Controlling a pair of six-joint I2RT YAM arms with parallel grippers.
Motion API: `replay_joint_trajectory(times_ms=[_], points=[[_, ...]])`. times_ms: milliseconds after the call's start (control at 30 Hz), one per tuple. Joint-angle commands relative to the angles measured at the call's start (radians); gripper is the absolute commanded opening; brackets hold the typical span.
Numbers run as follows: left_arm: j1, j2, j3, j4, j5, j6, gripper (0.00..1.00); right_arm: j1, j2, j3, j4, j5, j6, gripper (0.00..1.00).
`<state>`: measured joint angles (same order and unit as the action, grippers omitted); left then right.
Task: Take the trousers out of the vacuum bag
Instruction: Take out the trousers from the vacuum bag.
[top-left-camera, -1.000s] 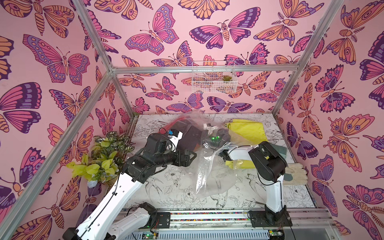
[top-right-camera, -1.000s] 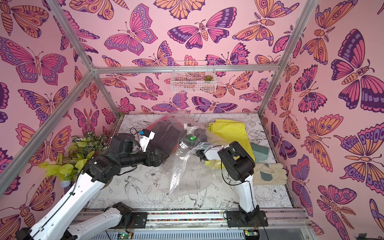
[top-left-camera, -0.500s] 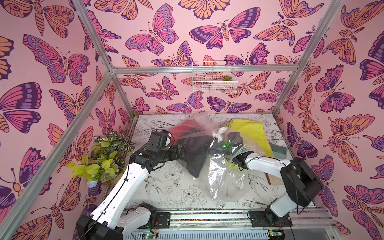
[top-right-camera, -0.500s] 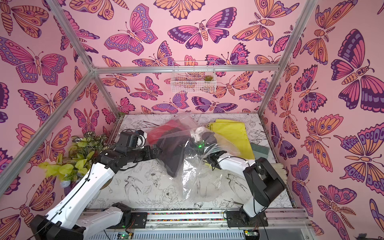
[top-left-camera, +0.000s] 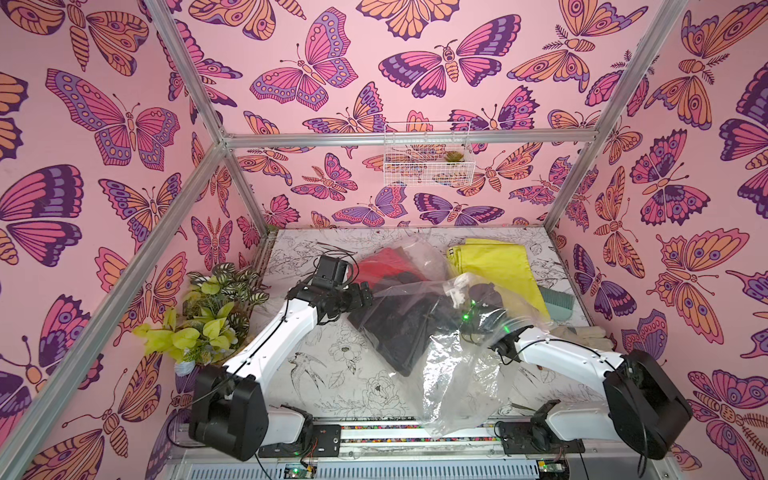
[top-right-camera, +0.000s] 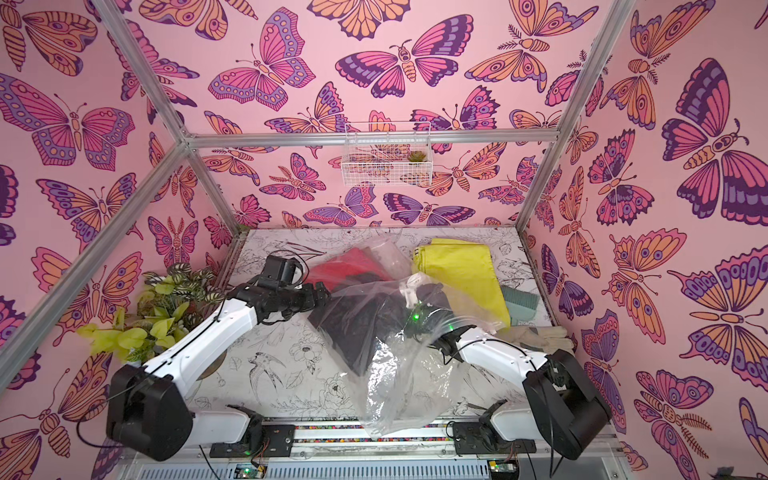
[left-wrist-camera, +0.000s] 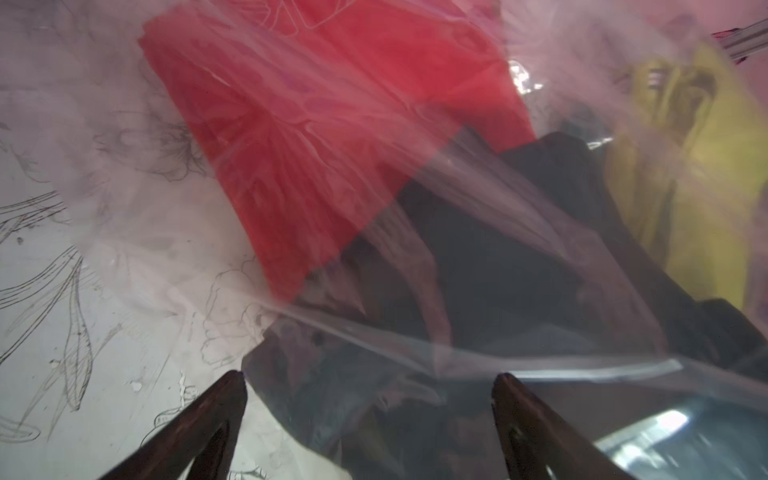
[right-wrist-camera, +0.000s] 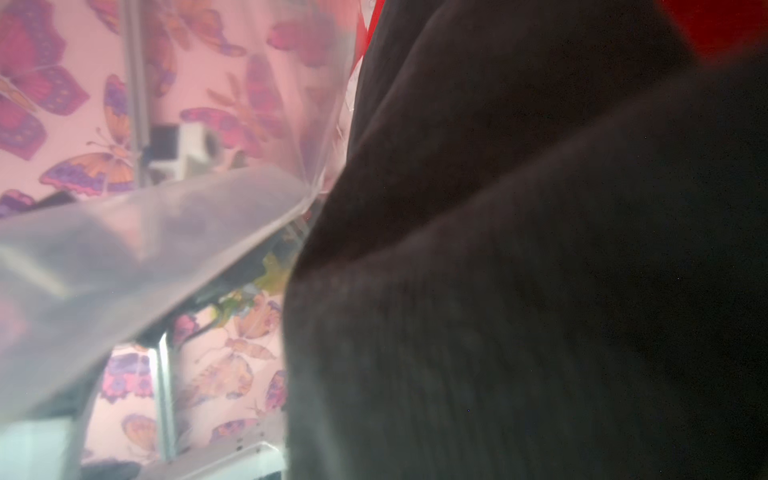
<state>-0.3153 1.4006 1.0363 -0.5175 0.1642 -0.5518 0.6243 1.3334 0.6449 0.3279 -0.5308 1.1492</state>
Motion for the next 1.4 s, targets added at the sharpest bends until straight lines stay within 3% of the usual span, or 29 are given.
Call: replay_joint_trajectory(times_ms=[0, 533, 767, 1033, 1367], points=[[0.019, 0.072, -0.008, 0.11, -0.002, -0.003, 0.94, 0.001, -0.044, -0.007, -0.003, 0.001, -0.065, 0.0], [0.034, 0.422, 0.205, 0.235, -0.073, 0.031, 0.9, 0.003, -0.012, -0.013, -0.007, 0.009, -0.12, 0.0], [0.044, 0.547, 0.283, 0.228, -0.071, 0.005, 0.89, 0.002, 0.084, 0.051, 0.032, -0.017, -0.156, 0.0], [0.1, 0.668, 0.362, 0.182, -0.093, -0.056, 0.85, 0.001, 0.27, 0.203, 0.045, -0.031, -0.199, 0.0], [0.241, 0.786, 0.53, 0.093, -0.103, -0.065, 0.84, -0.005, 0.57, 0.56, 0.032, -0.103, -0.215, 0.0]])
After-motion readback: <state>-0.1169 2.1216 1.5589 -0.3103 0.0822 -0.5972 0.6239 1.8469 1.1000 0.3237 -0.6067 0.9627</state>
